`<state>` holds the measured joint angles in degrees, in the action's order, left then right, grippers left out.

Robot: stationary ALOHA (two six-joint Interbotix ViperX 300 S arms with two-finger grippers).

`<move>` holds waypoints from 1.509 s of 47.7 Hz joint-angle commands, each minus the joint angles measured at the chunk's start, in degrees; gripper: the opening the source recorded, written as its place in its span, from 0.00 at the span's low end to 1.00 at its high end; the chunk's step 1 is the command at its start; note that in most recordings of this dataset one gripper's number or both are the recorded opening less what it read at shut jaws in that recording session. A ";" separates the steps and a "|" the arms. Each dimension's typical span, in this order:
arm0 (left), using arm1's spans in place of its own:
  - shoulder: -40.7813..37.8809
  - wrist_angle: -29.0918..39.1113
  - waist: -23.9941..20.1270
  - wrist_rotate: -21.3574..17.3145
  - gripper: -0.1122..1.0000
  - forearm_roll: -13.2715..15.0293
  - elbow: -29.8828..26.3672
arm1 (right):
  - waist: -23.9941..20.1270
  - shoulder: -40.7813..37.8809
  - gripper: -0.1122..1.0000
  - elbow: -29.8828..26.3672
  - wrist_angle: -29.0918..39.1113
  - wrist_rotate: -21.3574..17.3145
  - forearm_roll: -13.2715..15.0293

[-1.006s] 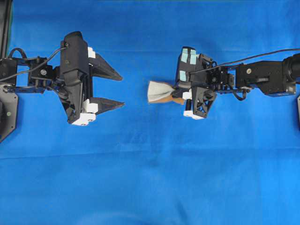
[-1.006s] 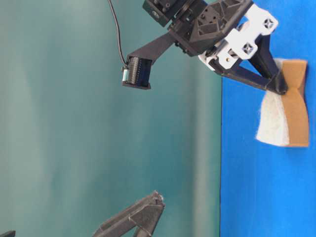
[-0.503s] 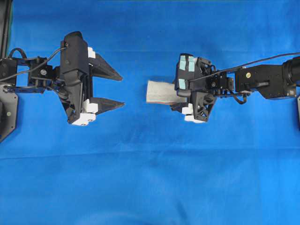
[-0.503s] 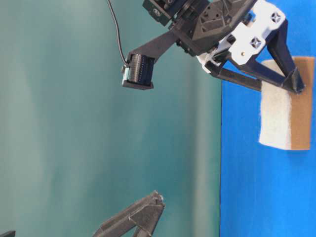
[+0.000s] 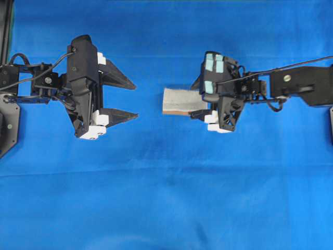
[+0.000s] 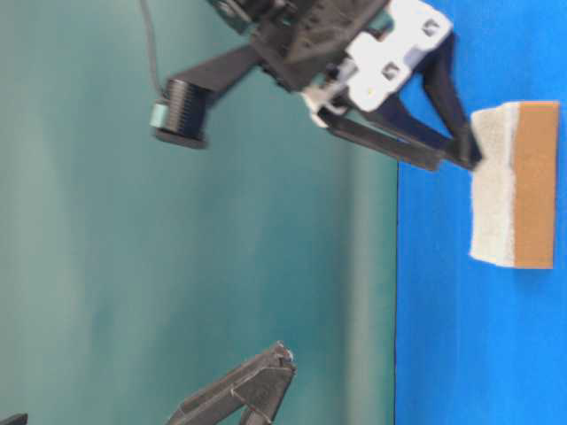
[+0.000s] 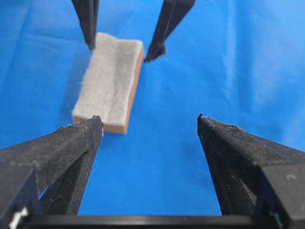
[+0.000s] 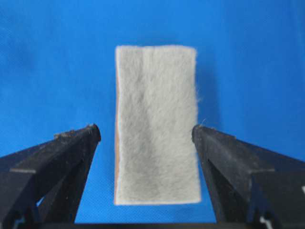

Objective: Hand over the sponge with the left arm and wipe it with the right arm.

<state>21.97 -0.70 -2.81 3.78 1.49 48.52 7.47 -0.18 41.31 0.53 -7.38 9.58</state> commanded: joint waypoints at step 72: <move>17.31 0.53 0.09 -0.53 0.79 -0.18 6.06 | -1.49 34.63 0.76 8.96 5.89 -1.49 0.35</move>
<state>36.30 -0.35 -2.81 3.52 1.41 54.40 6.06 31.46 50.10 6.15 -8.70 10.11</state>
